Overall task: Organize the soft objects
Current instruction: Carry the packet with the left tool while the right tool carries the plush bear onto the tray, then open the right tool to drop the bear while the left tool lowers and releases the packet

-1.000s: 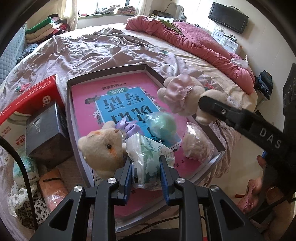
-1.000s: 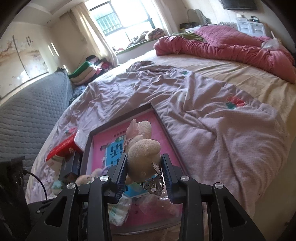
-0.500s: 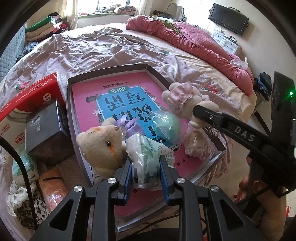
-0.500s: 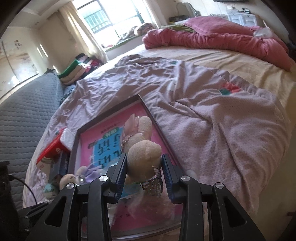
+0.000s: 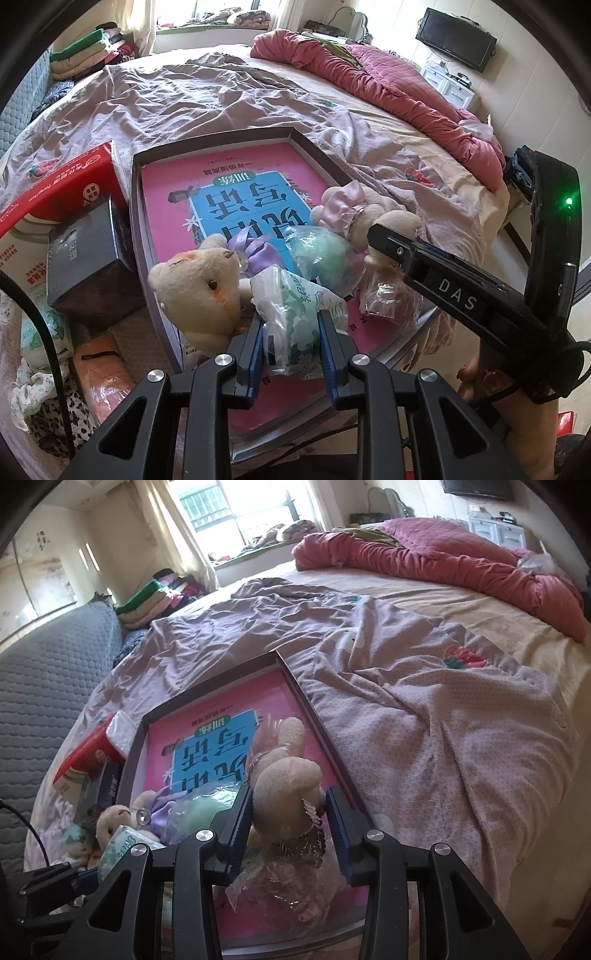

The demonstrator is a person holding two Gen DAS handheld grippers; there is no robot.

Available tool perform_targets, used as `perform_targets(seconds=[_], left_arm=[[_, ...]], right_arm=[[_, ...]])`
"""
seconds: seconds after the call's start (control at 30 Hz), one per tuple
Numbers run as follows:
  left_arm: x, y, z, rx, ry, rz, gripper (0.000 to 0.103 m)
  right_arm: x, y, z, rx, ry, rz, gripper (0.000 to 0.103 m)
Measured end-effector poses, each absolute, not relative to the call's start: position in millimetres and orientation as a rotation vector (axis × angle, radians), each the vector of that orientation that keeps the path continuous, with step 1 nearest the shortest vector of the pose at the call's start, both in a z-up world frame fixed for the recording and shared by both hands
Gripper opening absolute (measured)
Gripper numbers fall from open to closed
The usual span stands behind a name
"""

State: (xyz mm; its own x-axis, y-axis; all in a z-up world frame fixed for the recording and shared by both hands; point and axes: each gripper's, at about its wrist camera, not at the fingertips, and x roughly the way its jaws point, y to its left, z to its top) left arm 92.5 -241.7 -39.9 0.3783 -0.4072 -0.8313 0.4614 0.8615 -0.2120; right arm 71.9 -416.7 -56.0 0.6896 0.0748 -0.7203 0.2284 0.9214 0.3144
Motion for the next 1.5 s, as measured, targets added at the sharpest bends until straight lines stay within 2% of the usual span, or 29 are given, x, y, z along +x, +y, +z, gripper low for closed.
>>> perform_targets(seconds=[0.2, 0.3, 0.43, 0.8, 1.5], left_arm=[[92.2, -242.2, -37.7, 0.056, 1.043, -0.564, 0.027], [92.2, -243.1, -37.5, 0.050, 1.046, -0.575, 0.027], [91.3, -244.5, -37.9, 0.047, 1.048, -0.582, 0.027], [89.0, -249.4, -36.9, 0.080, 1.040, -0.571, 0.028], [84.6, -245.2, -24.1, 0.120, 0.999, -0.543, 0.054]], right_arm=[[70.0, -416.7, -54.1, 0.416, 0.808, -0.078, 0.044], [70.0, -416.7, -52.8, 0.425, 0.813, -0.069, 0.052], [69.0, -415.4, -50.2, 0.416, 0.811, -0.072, 0.055], [62.0, -417.6, -38.9, 0.387, 0.782, -0.106, 0.058], [55.8, -414.8, -25.3, 0.343, 0.754, -0.128, 0.063]])
